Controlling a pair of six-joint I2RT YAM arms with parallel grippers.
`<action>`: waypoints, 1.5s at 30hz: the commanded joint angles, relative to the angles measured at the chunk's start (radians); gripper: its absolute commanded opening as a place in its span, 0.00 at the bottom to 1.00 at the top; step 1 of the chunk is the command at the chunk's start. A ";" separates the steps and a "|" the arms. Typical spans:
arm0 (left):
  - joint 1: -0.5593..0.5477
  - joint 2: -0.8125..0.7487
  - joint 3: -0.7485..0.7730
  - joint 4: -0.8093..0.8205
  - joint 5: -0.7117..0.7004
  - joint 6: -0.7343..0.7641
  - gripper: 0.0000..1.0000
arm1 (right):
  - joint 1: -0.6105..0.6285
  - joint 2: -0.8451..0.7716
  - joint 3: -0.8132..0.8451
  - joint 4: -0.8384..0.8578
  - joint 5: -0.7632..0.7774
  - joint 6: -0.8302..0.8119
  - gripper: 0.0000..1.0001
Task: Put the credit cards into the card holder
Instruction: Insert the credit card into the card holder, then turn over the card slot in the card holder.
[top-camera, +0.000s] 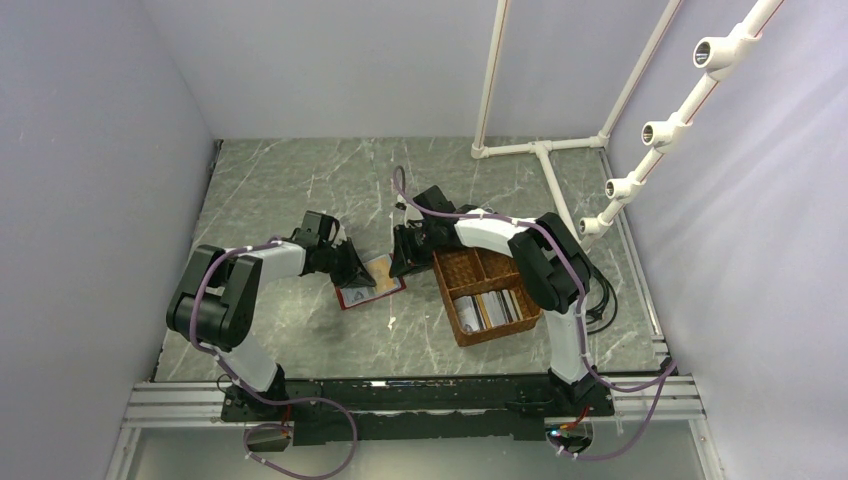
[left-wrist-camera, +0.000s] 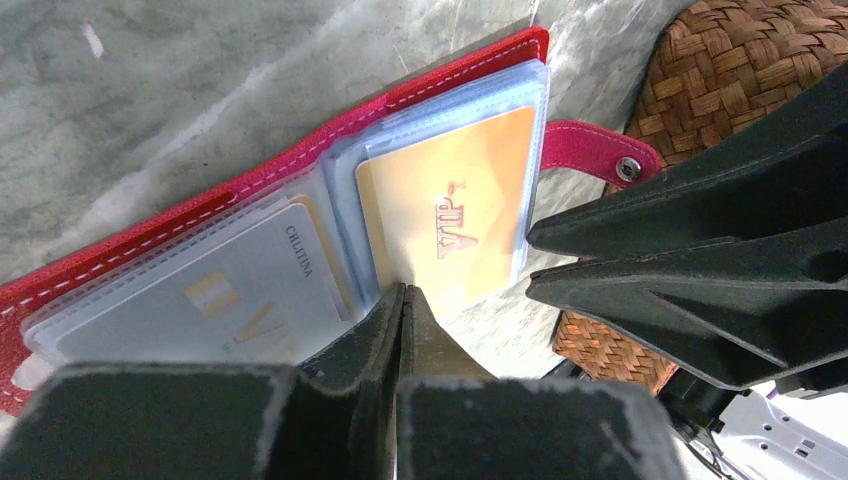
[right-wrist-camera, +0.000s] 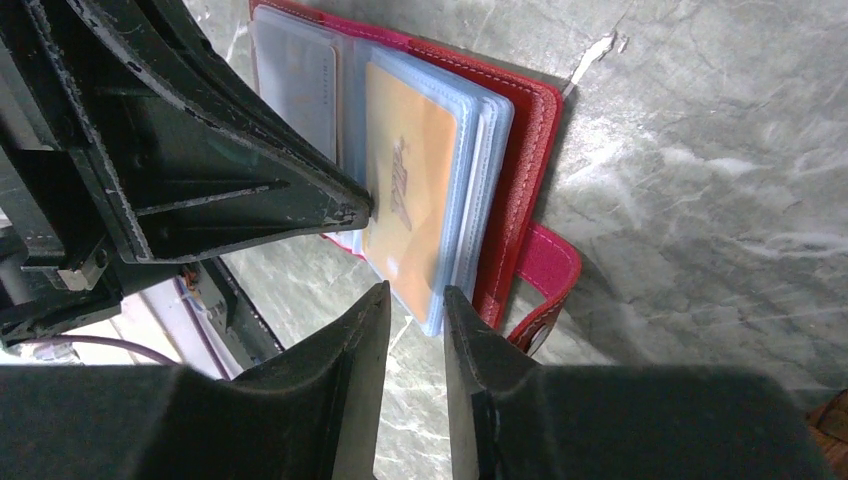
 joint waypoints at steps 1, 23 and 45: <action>-0.004 0.025 -0.027 0.003 -0.043 0.005 0.05 | -0.007 0.000 -0.002 0.038 -0.036 0.006 0.28; -0.004 0.033 -0.055 0.040 -0.027 -0.012 0.05 | 0.013 0.004 -0.001 0.070 -0.079 0.022 0.19; -0.002 -0.227 -0.047 -0.123 -0.074 -0.064 0.42 | 0.045 0.038 0.024 0.189 -0.227 0.121 0.29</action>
